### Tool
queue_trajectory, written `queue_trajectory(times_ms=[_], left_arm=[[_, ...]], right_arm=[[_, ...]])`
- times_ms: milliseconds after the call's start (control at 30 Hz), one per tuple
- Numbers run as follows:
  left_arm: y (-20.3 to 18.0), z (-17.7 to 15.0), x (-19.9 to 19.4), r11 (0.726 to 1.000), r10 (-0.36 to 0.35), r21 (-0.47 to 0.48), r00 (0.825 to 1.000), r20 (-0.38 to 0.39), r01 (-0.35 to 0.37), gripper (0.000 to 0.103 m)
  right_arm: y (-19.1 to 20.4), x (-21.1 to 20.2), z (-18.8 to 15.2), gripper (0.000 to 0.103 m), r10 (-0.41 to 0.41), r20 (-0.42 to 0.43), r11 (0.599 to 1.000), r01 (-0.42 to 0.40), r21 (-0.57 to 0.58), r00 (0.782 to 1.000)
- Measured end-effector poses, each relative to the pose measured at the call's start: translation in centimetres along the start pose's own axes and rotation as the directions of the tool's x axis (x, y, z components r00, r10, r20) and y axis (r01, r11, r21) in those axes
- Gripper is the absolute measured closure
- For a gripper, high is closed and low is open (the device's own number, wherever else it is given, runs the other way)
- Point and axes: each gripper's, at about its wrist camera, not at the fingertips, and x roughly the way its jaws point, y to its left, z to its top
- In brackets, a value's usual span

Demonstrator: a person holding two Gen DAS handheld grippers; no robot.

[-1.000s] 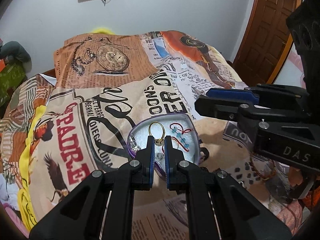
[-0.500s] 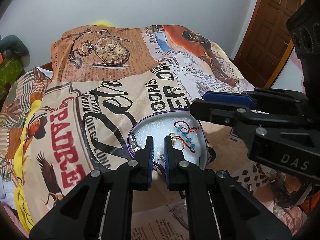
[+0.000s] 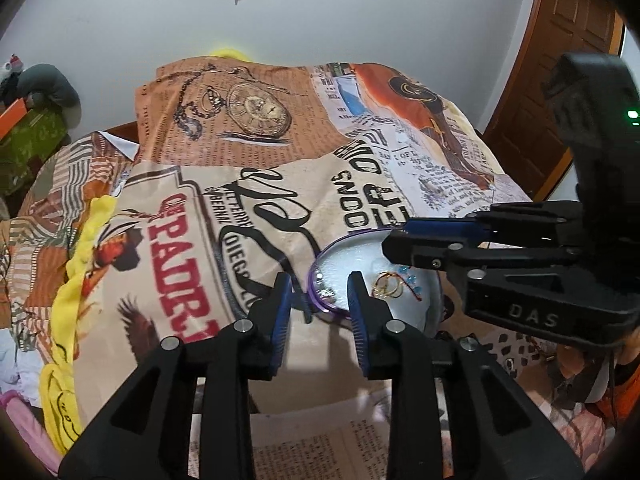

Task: Organize jewelry
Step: 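Open both grippers to drop the rings into the tin, then withdraw and move the right gripper to the red-gold braided bracelet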

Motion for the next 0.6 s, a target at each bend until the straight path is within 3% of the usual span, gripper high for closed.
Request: queue_trajectory(times_ms=[333,600], left_arm=[[0.3,-0.7,0.2,1.0,0.022,0.013,1.0,-0.02,-0.022,0.067],[-0.5,-0.7,-0.8,0.999,0.026,0.022,1.0,-0.014,-0.026,0.067]], right_arm=[[0.1,0.6,0.1,0.083,-0.049,-0.033,0.999,0.049,0.0,0.998],[-0.1,-1.2,0.0,0.081,-0.027,-0.033,1.0,0.027,0.015,0.999]])
